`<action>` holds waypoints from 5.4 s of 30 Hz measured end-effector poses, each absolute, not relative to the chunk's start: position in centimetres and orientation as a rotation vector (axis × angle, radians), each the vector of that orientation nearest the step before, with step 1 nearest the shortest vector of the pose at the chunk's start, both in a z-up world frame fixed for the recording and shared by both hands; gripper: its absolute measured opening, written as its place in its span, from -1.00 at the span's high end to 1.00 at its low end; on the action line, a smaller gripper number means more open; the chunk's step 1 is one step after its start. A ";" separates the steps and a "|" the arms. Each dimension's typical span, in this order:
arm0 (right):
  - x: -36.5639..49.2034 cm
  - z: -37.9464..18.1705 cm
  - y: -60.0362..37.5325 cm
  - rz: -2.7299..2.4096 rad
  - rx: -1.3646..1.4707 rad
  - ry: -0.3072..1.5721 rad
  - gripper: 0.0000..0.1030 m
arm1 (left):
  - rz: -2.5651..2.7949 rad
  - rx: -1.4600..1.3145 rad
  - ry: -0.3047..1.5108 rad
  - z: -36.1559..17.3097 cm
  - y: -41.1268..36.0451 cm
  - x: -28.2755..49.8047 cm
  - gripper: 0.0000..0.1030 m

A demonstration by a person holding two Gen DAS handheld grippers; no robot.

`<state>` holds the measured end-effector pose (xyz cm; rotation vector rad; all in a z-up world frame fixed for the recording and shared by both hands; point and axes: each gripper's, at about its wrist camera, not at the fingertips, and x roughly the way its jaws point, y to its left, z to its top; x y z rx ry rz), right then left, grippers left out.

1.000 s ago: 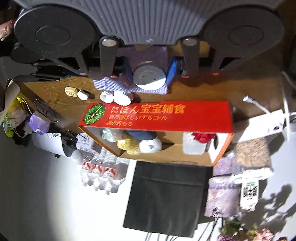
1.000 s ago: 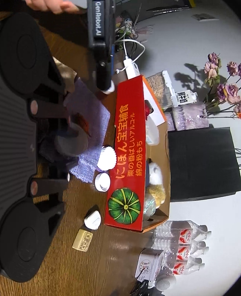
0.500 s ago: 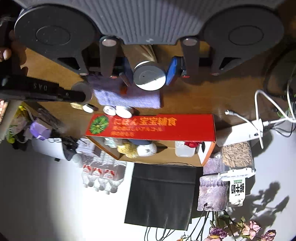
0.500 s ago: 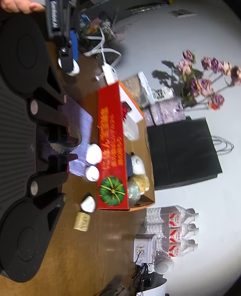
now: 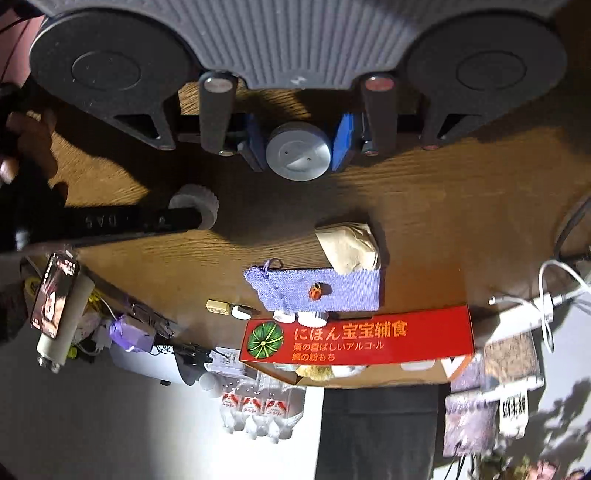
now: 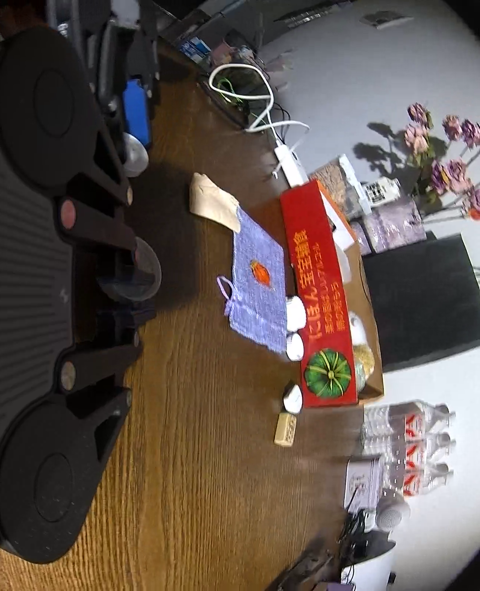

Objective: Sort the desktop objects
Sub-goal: 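Lift the grey lid with the left tool while the right lifts the white cap, then carry the grey lid into the box with the left tool while the right carries the white cap, then open the left tool to drop the grey lid while the right releases the white cap, then withdraw both open tools from the box back over the table, then grasp the tan paper pouch with the left tool while the right grasps a white ribbed cap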

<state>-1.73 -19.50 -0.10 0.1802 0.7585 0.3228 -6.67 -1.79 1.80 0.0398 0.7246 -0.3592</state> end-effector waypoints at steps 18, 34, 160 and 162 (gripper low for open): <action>-4.4 -0.1 -16.8 0.286 -0.041 0.653 0.24 | -0.288 0.080 0.661 2.0 -1.6 -7.6 0.22; 0.2 4.7 -18.6 0.312 0.028 0.542 0.24 | -0.241 0.009 0.555 7.2 0.9 -1.9 0.22; 17.9 -0.3 -13.6 0.261 -0.036 0.672 0.29 | -0.100 -0.124 0.639 4.6 3.7 2.9 0.92; 16.4 0.7 -13.8 0.245 -0.040 0.635 0.29 | -0.103 -0.115 0.632 4.9 3.5 2.5 0.92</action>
